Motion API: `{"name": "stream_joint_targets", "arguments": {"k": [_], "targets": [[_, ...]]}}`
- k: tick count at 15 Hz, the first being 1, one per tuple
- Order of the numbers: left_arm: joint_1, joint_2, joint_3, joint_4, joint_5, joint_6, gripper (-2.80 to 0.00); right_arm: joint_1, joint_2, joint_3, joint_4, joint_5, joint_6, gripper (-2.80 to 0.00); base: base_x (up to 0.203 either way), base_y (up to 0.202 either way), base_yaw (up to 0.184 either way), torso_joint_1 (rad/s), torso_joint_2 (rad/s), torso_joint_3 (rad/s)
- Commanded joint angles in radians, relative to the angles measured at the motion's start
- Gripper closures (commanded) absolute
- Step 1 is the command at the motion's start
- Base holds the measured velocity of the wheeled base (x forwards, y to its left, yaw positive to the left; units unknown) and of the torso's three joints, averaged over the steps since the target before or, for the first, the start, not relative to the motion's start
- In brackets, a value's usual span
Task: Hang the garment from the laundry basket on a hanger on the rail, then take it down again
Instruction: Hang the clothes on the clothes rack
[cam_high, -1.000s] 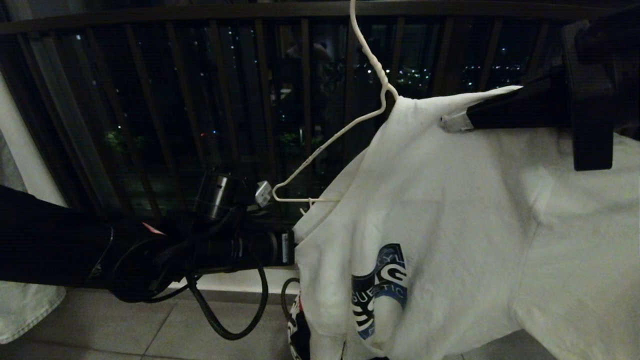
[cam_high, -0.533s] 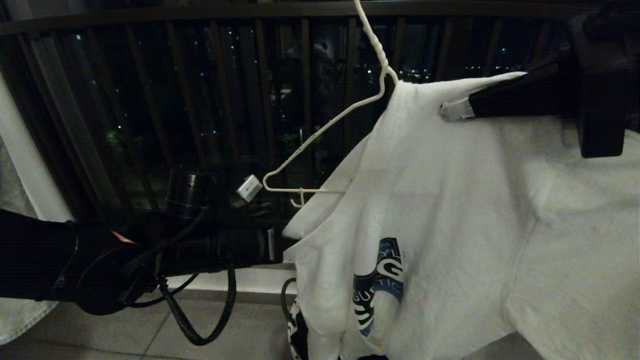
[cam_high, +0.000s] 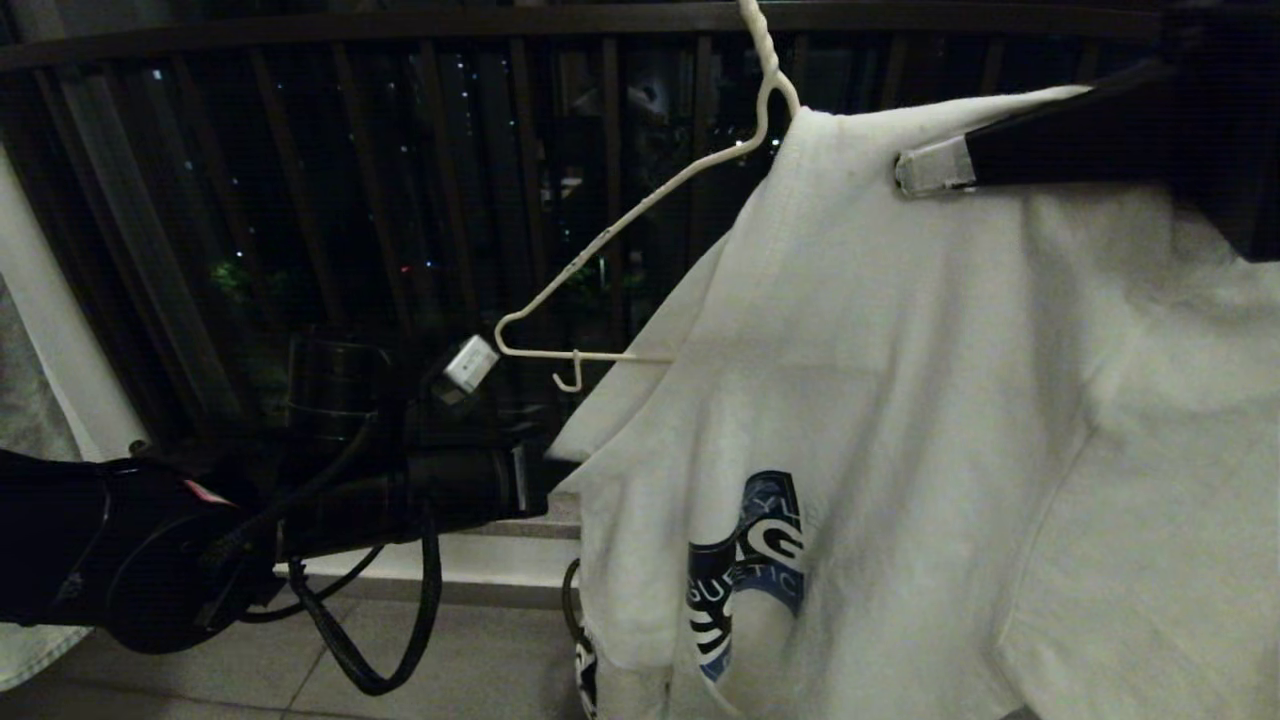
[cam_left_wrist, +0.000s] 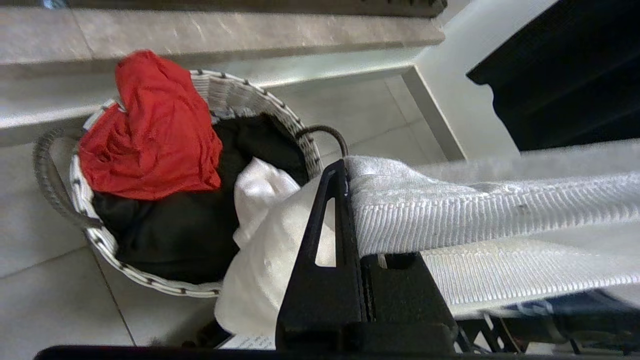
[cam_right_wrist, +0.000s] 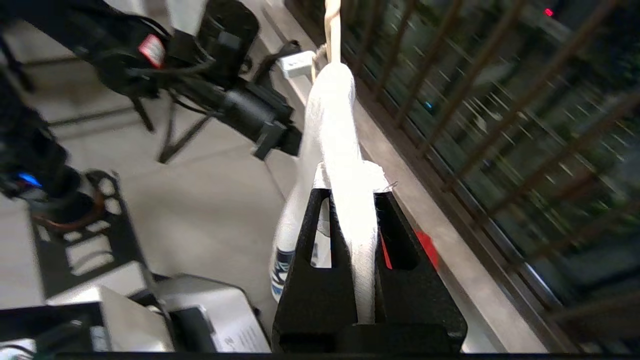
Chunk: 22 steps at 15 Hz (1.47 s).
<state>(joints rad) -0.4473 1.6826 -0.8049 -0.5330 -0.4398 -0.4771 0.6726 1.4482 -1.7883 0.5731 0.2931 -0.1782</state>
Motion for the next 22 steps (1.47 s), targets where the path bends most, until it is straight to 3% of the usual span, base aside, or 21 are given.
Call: {"name": "stream_joint_targets", "arguments": {"k": [1, 13, 22], "targets": [[0.029, -0.007, -0.003, -0.013, -0.002, -0.003, 0.0, -0.003, -0.021, 0.029, -0.023, 0.02, 0.012, 0.0, 0.0, 0.0, 0.0, 0.0, 0.0, 0.0], [0.069, -0.006, -0.023, -0.032, -0.002, -0.012, 0.0, -0.011, -0.043, 0.085, -0.068, 0.057, 0.007, 0.0, 0.0, 0.0, 0.0, 0.0, 0.0, 0.0], [0.131, -0.059, -0.058, -0.018, 0.0, -0.009, 0.0, -0.118, -0.018, 0.178, -0.067, 0.057, -0.098, 0.0, 0.0, 0.0, 0.0, 0.0, 0.0, 0.0]]}}
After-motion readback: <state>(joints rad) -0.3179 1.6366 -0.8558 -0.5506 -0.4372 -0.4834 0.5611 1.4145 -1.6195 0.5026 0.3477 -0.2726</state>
